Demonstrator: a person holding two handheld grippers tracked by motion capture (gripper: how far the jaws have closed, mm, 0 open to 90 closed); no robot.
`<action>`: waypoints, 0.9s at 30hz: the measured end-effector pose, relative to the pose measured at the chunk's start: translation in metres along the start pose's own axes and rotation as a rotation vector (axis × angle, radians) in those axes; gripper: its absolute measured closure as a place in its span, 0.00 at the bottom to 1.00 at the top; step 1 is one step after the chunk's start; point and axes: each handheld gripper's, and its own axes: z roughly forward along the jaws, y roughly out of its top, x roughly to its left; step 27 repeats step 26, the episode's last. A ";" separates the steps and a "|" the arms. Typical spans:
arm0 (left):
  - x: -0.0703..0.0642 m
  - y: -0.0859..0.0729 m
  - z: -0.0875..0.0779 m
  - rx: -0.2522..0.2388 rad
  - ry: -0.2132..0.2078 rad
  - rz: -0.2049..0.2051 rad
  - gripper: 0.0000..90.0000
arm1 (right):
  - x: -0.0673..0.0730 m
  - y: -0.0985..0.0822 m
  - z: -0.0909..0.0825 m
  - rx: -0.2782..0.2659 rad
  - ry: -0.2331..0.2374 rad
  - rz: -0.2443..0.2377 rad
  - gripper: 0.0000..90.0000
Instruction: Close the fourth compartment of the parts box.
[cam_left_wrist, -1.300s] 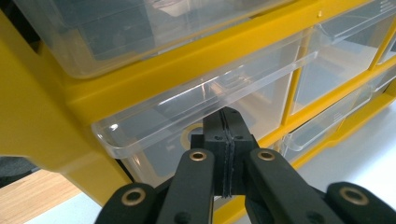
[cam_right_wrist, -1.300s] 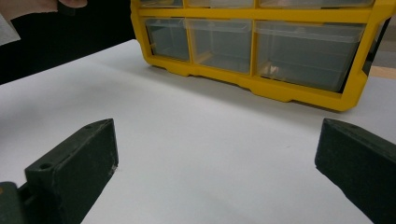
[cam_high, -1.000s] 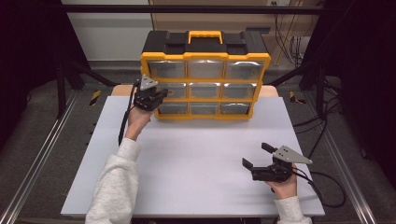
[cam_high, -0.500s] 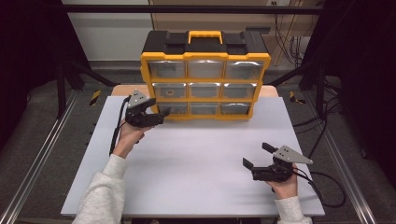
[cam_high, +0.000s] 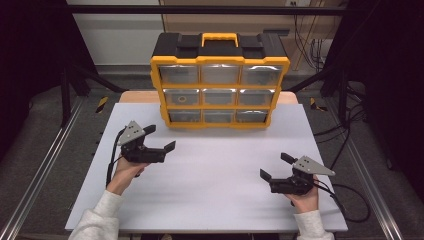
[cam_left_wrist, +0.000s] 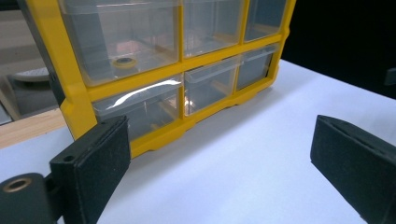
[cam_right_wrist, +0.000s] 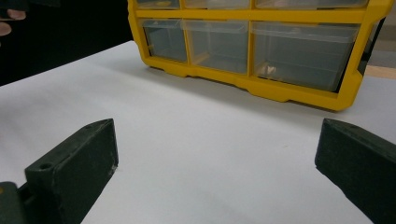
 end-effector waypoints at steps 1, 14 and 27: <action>0.000 -0.003 -0.004 -0.007 0.000 0.000 0.05 | 0.000 0.000 0.000 0.000 0.001 0.001 0.00; -0.003 -0.041 -0.034 -0.016 -0.016 0.008 0.04 | -0.001 0.000 -0.001 -0.005 -0.005 0.001 0.00; 0.001 -0.065 -0.049 -0.034 0.019 -0.002 0.04 | -0.002 -0.001 -0.001 -0.001 -0.008 0.006 0.00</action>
